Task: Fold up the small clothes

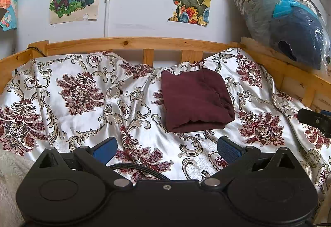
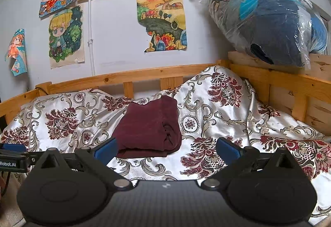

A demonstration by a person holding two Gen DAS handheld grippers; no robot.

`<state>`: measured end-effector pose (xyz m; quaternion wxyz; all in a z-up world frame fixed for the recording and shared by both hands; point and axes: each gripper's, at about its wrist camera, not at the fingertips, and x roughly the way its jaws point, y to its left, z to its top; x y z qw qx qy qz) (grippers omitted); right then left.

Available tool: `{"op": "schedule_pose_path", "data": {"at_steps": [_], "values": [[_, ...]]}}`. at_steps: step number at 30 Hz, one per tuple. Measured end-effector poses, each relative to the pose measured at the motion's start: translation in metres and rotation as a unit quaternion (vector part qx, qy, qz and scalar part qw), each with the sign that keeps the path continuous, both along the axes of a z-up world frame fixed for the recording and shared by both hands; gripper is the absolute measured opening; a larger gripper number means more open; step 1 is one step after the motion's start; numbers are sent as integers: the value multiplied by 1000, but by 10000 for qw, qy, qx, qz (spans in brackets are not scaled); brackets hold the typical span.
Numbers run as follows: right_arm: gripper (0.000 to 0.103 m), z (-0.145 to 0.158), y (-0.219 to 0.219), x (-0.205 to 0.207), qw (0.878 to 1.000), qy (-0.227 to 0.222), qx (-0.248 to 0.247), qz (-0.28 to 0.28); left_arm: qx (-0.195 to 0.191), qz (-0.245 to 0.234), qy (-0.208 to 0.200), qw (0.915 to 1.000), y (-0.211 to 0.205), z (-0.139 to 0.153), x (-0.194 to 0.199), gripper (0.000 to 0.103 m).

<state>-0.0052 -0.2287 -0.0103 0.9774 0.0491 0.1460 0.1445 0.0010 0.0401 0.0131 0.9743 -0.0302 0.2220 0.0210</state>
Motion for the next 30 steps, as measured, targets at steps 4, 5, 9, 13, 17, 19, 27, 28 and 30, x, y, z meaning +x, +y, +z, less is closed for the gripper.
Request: {"op": "schedule_pose_path", "data": {"at_steps": [4, 5, 9, 13, 17, 19, 27, 28, 30], "values": [[103, 0, 1, 0, 10000, 0, -1, -1, 2, -1, 1, 10000, 0, 0, 0, 102], [103, 0, 1, 0, 10000, 0, -1, 0, 2, -1, 0, 10000, 0, 0, 0, 102], [103, 0, 0, 0, 10000, 1, 1, -4, 3, -2, 1, 10000, 0, 0, 0, 102], [103, 0, 1, -1, 10000, -1, 3, -2, 7, -1, 3, 10000, 0, 0, 0, 102], [103, 0, -1, 0, 10000, -2, 3, -2, 4, -4, -12, 10000, 0, 0, 0, 102], [103, 0, -1, 0, 10000, -2, 1, 0, -7, -19, -18, 10000, 2, 0, -2, 102], [103, 0, -2, 0, 10000, 2, 3, -4, 21, -30, 7, 10000, 5, 1, 0, 102], [103, 0, -1, 0, 10000, 0, 1, -1, 27, -15, 15, 10000, 5, 1, 0, 102], [103, 0, -1, 0, 10000, -3, 1, 2, 34, 19, 6, 10000, 7, 1, 0, 102]]}}
